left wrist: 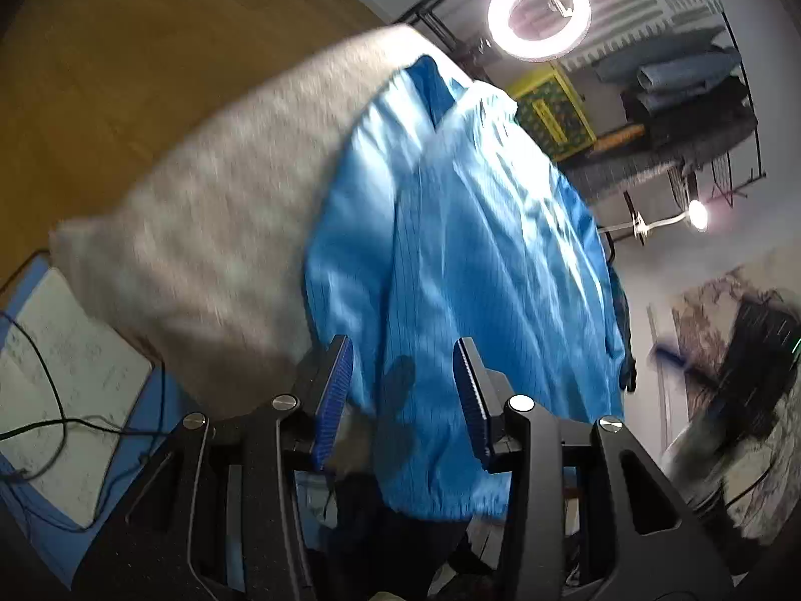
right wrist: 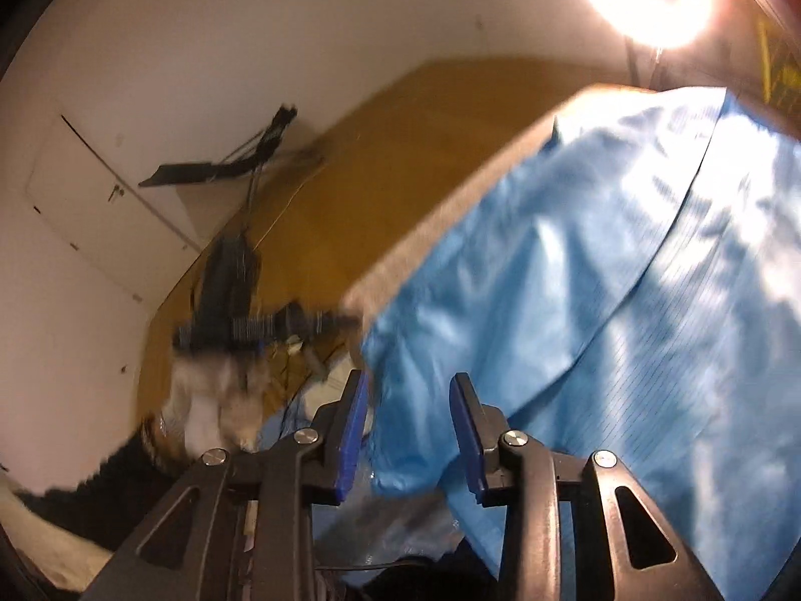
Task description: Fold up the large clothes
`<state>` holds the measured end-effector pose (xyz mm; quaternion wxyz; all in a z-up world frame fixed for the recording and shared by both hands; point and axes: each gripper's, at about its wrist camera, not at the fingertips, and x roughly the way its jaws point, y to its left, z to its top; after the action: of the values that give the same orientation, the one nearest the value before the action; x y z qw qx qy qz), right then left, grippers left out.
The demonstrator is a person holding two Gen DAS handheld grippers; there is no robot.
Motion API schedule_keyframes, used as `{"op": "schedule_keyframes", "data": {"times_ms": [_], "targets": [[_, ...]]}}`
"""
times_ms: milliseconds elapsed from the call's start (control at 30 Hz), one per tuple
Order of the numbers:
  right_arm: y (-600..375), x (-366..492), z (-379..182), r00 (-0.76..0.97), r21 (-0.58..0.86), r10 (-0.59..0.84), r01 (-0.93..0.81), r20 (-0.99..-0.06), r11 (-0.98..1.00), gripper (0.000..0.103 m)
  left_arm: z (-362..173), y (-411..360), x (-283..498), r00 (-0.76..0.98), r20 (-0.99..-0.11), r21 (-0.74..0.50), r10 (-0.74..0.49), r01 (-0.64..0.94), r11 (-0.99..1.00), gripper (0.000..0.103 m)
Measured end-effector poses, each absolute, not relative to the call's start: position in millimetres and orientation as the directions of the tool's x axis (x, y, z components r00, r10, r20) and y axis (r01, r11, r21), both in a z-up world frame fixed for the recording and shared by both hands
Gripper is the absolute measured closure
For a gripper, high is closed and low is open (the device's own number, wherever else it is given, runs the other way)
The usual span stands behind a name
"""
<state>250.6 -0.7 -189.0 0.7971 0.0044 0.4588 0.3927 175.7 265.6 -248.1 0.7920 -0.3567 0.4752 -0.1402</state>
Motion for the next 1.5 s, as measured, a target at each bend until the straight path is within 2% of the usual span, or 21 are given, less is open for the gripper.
{"op": "schedule_keyframes", "data": {"times_ms": [167, 233, 333, 500, 700, 800, 967, 1167, 1200, 1267, 1300, 1367, 1400, 1467, 1500], "targets": [[15.8, 258.3, -125.5, 0.405, 0.254, 0.567, -0.606, -0.717, 0.754, 0.066, -256.3, 239.6, 160.9, 0.499, -0.665, -0.673, -0.555, -0.079, 0.735, 0.062], [23.7, 263.7, -93.1, 0.459, 0.189, 0.538, -0.610, -0.707, 0.769, 0.060, -259.6, 232.9, 155.4, 0.502, -0.667, -0.666, -0.550, -0.071, 0.743, 0.062], [27.4, 276.6, -64.7, 0.519, 0.107, 0.499, -0.611, -0.694, 0.785, 0.059, -261.5, 230.3, 151.5, 0.512, -0.671, -0.656, -0.536, -0.073, 0.751, 0.061], [44.1, 321.0, -55.8, 0.542, 0.053, 0.455, -0.602, -0.707, 0.797, 0.059, -258.6, 233.7, 144.9, 0.553, -0.675, -0.639, -0.489, -0.106, 0.762, 0.057], [47.7, 387.6, -56.8, 0.513, 0.098, 0.453, -0.577, -0.729, 0.811, 0.059, -254.3, 228.8, 141.1, 0.561, -0.686, -0.618, -0.463, -0.113, 0.778, 0.057], [61.5, 426.7, -72.9, 0.493, 0.085, 0.428, -0.575, -0.757, 0.814, 0.059, -259.6, 219.3, 148.9, 0.541, -0.697, -0.598, -0.471, -0.075, 0.798, 0.057], [97.0, 492.9, -122.3, 0.448, 0.038, 0.368, -0.592, -0.814, 0.805, 0.059, -269.0, 221.7, 158.0, 0.515, -0.667, -0.644, -0.538, -0.036, 0.764, 0.057], [133.5, 558.4, -188.5, 0.403, -0.063, 0.229, -0.593, -0.886, 0.803, 0.059, -269.6, 223.4, 157.3, 0.518, -0.638, -0.643, -0.570, 0.051, 0.764, 0.058], [137.9, 566.7, -197.8, 0.394, -0.074, 0.207, -0.591, -0.895, 0.803, 0.059, -271.7, 224.9, 156.3, 0.523, -0.615, -0.665, -0.591, 0.060, 0.745, 0.060], [149.0, 581.3, -217.5, 0.388, -0.120, 0.154, -0.597, -0.909, 0.793, 0.059, -274.9, 226.3, 154.6, 0.528, -0.585, -0.692, -0.615, 0.071, 0.719, 0.076], [153.7, 585.5, -225.4, 0.387, -0.141, 0.135, -0.606, -0.912, 0.783, 0.059, -276.3, 226.4, 153.5, 0.527, -0.576, -0.701, -0.625, 0.074, 0.709, 0.079], [162.5, 593.9, -244.4, 0.395, -0.209, 0.070, -0.619, -0.916, 0.757, 0.061, -278.9, 225.8, 149.5, 0.510, -0.576, -0.708, -0.639, 0.080, 0.702, 0.092], [164.2, 597.1, -253.0, 0.397, -0.240, 0.033, -0.617, -0.917, 0.749, 0.064, -278.2, 224.2, 148.0, 0.505, -0.580, -0.702, -0.640, 0.090, 0.707, 0.092], [164.7, 603.1, -267.5, 0.389, -0.275, -0.021, -0.611, -0.921, 0.742, 0.080, -274.1, 220.8, 146.9, 0.512, -0.582, -0.683, -0.632, 0.113, 0.722, 0.097], [164.0, 604.1, -271.2, 0.385, -0.282, -0.033, -0.612, -0.922, 0.739, 0.093, -271.7, 220.0, 147.8, 0.519, -0.577, -0.681, -0.631, 0.121, 0.722, 0.097]]}}
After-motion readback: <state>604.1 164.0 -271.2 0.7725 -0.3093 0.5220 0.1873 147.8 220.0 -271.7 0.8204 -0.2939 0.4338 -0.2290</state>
